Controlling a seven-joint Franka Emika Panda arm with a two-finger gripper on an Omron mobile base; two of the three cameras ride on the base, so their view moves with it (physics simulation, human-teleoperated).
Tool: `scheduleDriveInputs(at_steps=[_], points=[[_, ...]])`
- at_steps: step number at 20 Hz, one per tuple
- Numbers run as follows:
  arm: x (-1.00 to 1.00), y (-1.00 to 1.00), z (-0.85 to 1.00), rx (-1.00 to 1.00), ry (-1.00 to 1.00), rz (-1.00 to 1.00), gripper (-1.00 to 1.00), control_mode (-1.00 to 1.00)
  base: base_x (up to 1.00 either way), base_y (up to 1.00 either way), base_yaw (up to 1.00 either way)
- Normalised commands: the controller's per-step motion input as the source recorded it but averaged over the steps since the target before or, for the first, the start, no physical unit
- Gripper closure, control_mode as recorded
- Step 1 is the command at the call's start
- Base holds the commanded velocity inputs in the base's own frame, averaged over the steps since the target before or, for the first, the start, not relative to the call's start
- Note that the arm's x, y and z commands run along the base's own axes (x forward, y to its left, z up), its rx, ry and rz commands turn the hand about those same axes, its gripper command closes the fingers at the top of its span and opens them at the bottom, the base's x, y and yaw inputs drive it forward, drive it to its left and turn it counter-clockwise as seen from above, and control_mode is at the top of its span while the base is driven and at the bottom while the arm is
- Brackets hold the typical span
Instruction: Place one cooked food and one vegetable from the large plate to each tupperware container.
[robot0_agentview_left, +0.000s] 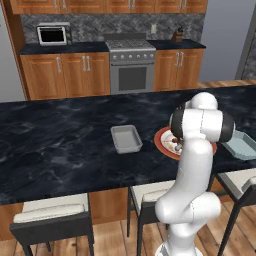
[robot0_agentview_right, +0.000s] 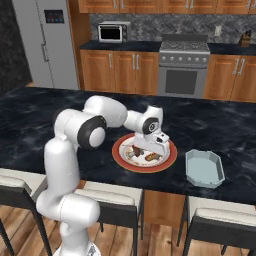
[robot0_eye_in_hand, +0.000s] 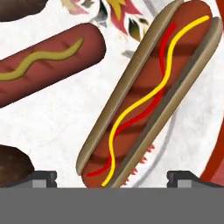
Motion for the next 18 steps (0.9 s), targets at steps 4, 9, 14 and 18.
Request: scheduleDriveInputs(at_steps=[4,9,14,18], points=[[0.34,-0.03,-0.32,0.0,0.0,0.0,-1.0,-1.0,0.0,0.0,0.0],[0.18,-0.14,-0.32,0.0,0.0,0.0,1.0,-1.0,0.0,0.0,0.0],[-0.02,-0.28,-0.28,0.01,0.0,0.0,1.0,-1.0,0.0,0.0,0.0],[-0.19,-0.27,-0.16,0.02,0.0,0.0,1.0,-1.0,0.0,0.0,0.0]])
